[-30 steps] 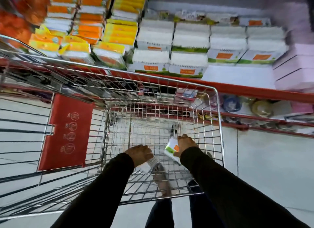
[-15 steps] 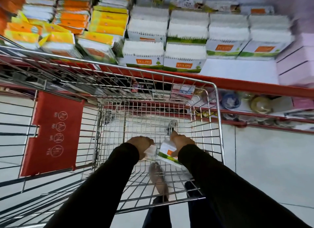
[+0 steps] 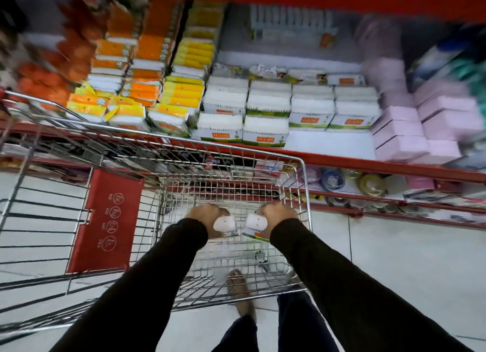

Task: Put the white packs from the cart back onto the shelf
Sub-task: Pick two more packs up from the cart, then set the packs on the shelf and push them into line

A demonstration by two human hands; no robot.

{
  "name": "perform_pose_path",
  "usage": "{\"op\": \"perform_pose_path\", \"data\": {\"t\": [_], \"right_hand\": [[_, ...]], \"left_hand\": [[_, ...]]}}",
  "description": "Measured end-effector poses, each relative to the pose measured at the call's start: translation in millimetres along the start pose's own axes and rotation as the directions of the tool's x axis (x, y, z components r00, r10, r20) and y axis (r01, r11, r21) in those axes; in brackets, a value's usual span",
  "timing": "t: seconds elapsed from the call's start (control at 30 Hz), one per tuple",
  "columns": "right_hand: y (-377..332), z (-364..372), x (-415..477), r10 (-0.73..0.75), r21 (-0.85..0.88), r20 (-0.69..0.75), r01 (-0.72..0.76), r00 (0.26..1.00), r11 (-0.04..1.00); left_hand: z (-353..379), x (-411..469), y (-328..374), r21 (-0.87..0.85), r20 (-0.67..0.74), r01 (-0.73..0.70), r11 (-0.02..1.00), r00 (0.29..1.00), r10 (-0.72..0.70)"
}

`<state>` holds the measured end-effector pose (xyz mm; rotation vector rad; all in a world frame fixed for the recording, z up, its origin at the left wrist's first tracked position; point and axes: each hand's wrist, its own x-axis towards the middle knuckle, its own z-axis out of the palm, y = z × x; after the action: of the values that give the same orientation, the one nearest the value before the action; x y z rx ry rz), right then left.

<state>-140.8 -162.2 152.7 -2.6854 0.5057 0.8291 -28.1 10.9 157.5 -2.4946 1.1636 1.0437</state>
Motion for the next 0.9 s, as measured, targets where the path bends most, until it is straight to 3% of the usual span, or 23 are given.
{"op": "perform_pose_path", "data": {"t": [0.33,0.47,0.6,0.77,0.9], "right_hand": [[1,-118,-72,-0.053,0.087,-0.242,0.076,0.969,0.993],[25,-159,-95,-0.016,0.086,-0.355,0.050,0.935,0.995],[67,-197,-105,0.037,0.030,-0.446,-0.026,0.894,0.999],[122,-224,-100,0.093,-0.002,-0.450,-0.105,0.888,0.995],[164,-240,-84,0.090,-0.048,-0.414,-0.120,0.906,0.992]], "left_hand": [[-113,-71,32,0.253,-0.240,0.008,0.967,0.969,0.055],[-153,-79,52,0.217,-0.401,-0.033,0.976,0.908,0.120],[-196,-66,86,0.189,-0.421,-0.112,0.976,0.888,0.183],[-230,-35,140,0.123,-0.473,-0.183,0.975,0.853,0.220],[-244,1,180,0.151,-0.470,-0.162,0.975,0.856,0.215]]}}
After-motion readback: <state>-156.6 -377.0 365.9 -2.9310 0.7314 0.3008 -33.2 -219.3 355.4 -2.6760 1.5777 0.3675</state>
